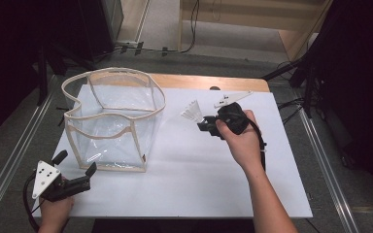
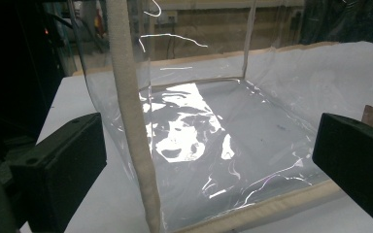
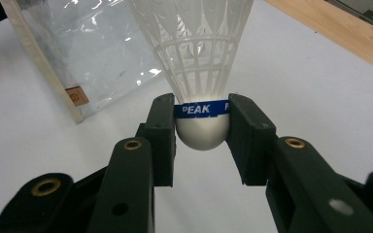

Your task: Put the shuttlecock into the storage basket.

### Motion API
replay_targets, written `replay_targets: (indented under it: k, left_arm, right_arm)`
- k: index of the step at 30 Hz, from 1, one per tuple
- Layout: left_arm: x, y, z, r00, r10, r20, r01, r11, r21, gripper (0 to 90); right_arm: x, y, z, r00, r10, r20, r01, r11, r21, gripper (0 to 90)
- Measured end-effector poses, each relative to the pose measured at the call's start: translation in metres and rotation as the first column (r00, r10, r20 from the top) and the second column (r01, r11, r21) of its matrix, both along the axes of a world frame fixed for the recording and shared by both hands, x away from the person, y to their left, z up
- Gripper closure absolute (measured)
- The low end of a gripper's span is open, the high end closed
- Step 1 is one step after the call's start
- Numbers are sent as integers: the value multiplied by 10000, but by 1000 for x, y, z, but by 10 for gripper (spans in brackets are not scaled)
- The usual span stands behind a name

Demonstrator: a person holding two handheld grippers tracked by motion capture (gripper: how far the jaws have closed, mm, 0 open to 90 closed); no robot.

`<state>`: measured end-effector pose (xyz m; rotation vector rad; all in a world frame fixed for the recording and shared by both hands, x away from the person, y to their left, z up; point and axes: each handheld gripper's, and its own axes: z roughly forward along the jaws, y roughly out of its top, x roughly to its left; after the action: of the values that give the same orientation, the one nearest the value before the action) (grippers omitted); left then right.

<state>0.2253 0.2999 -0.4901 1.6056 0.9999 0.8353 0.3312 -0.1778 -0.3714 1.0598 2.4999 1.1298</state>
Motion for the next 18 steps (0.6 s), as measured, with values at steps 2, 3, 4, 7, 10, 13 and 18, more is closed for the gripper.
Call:
replay_targets:
  k: [2, 3, 4, 7, 10, 13, 18]
  left_arm:
    - [0, 0, 0, 10000, 8, -7, -8, 10000, 5, 0]
    - [0, 0, 0, 10000, 12, -5, -12, 10000, 5, 0]
    - [0, 0, 0, 10000, -1, -8, 1, 10000, 24, 0]
    - [0, 0, 0, 10000, 14, -18, -14, 10000, 42, 0]
    - [0, 0, 0, 10000, 6, -9, -6, 10000, 22, 0]
    - [0, 0, 0, 10000, -7, -9, 7, 10000, 27, 0]
    - [0, 0, 0, 10000, -5, -12, 5, 10000, 8, 0]
  right_arm:
    - [0, 1, 2, 10000, -23, -24, 23, 10000, 10, 622]
    - [1, 1, 3, 10000, 1, 31, -1, 10000, 1, 622]
    - [1, 2, 5, 10000, 6, 31, -6, 10000, -10, 622]
    - [1, 3, 10, 9999, 6, 105, -6, 10000, -1, 623]
    - [1, 4, 13, 9997, 2, 235, -1, 10000, -5, 622]
    - [2, 6, 16, 9995, 19, 300, -19, 10000, -3, 622]
    - [3, 9, 20, 9993, 57, 379, -60, 10000, 69, 622]
